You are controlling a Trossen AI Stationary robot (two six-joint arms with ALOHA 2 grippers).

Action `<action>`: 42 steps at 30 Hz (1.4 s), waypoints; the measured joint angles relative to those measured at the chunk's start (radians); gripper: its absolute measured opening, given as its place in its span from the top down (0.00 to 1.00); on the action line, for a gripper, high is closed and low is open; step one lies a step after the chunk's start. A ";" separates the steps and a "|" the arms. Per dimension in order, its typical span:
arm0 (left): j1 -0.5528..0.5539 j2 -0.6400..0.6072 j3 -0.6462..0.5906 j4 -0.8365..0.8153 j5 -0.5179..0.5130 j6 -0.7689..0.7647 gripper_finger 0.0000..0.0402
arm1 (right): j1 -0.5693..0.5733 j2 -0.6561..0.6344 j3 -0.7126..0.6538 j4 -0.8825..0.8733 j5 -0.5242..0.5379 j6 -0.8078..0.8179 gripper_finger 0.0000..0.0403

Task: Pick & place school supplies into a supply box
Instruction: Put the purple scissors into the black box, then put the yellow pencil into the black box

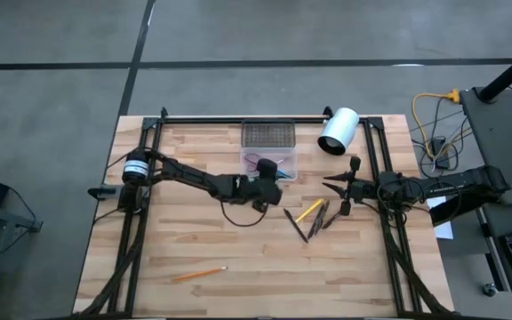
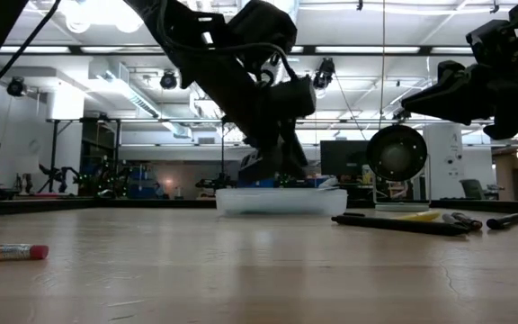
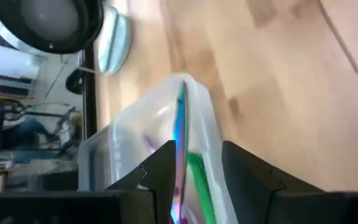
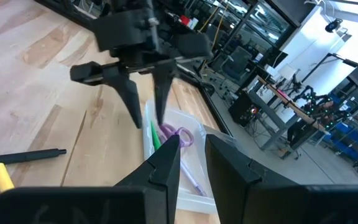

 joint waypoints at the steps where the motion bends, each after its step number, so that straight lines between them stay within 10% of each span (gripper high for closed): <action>1: 0.005 0.000 0.000 0.016 0.005 0.001 0.72 | 0.000 0.000 0.000 0.000 0.000 0.000 0.83; 12: 0.035 0.027 0.055 0.175 0.270 0.000 0.72 | 0.000 0.001 0.000 0.000 0.000 0.000 0.83; 42: 0.096 0.165 0.145 0.094 0.331 -0.089 0.72 | 0.000 0.006 0.000 0.000 0.000 0.000 0.83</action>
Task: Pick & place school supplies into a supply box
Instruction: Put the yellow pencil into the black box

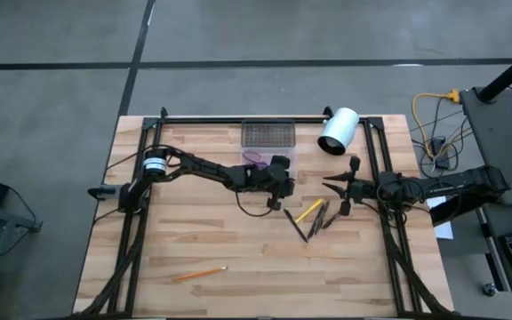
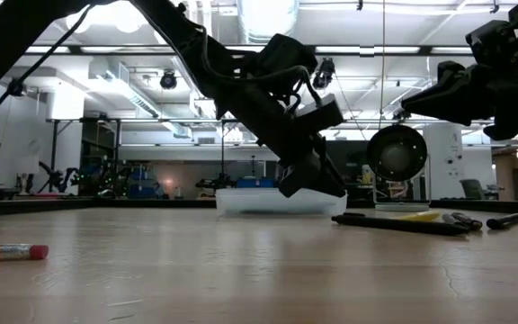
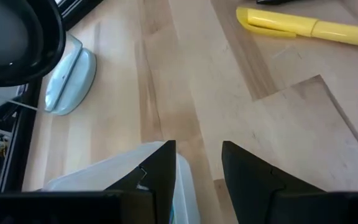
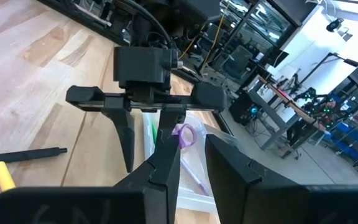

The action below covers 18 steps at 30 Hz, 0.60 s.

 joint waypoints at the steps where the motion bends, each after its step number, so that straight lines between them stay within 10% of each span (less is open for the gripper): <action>1: 0.000 0.000 0.000 0.000 0.000 0.000 0.72 | 0.000 0.000 0.000 0.000 0.000 0.000 0.83; 18: -0.073 -0.081 0.000 -0.148 -0.151 0.044 0.72 | 0.000 0.000 0.000 0.000 0.000 0.000 0.83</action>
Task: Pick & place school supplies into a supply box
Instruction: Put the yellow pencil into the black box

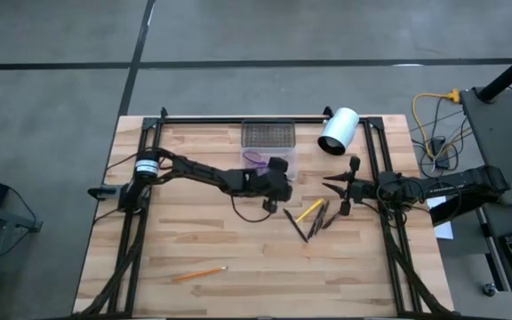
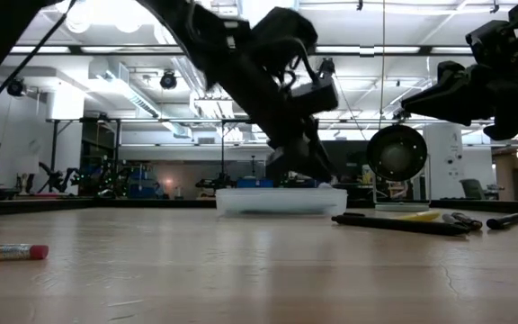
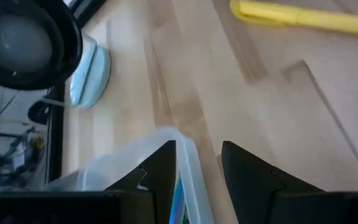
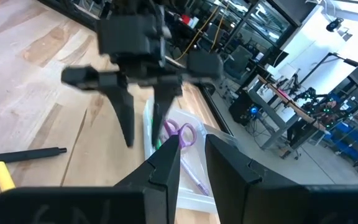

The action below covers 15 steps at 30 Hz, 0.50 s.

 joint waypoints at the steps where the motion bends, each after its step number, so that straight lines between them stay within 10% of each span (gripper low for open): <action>1: -0.012 -0.011 0.000 -0.038 -0.015 -0.006 0.72 | 0.000 0.000 0.000 -0.001 0.000 0.001 0.83; 15: -0.233 -0.133 -0.001 -0.466 -0.039 -0.464 0.72 | 0.000 0.000 0.000 0.000 0.000 0.000 0.83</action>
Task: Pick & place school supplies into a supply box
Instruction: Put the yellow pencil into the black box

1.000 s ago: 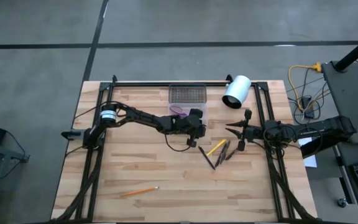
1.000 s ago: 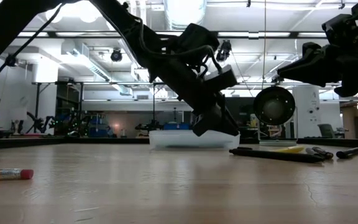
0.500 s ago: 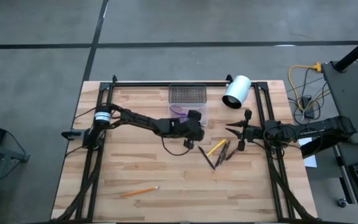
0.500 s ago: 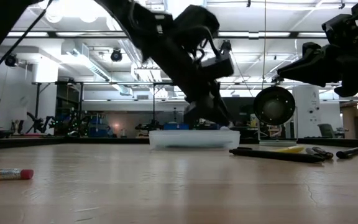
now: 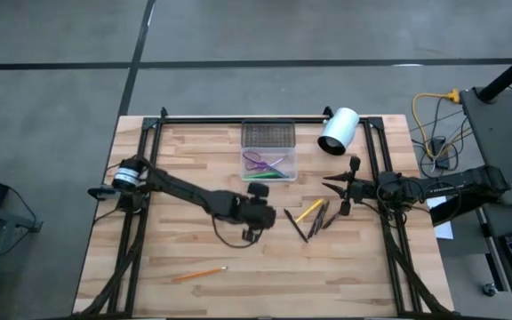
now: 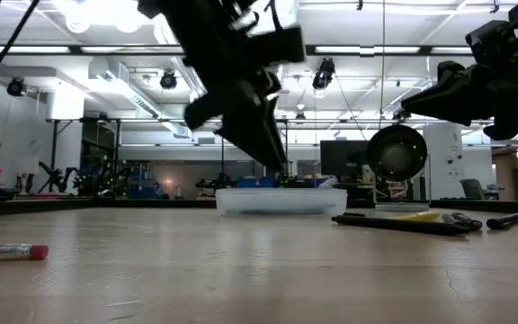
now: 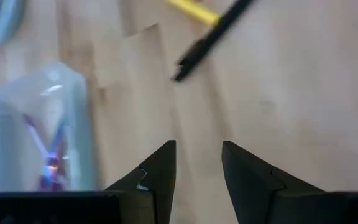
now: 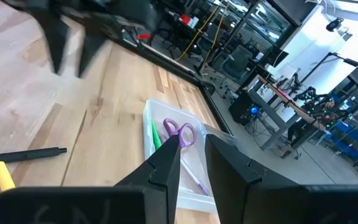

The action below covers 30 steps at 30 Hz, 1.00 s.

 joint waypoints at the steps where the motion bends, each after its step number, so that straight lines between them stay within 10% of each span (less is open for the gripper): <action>1: -0.016 -0.003 0.000 -0.006 0.001 -0.033 0.72 | 0.000 0.000 0.000 0.000 0.000 0.000 0.83; 15: -0.291 -0.014 -0.001 -0.339 0.007 -0.546 0.72 | 0.000 0.000 0.000 0.000 0.000 0.001 0.83; 30: -0.422 -0.014 0.002 -0.333 0.153 -0.889 0.72 | 0.000 0.000 0.000 0.000 0.000 0.000 0.83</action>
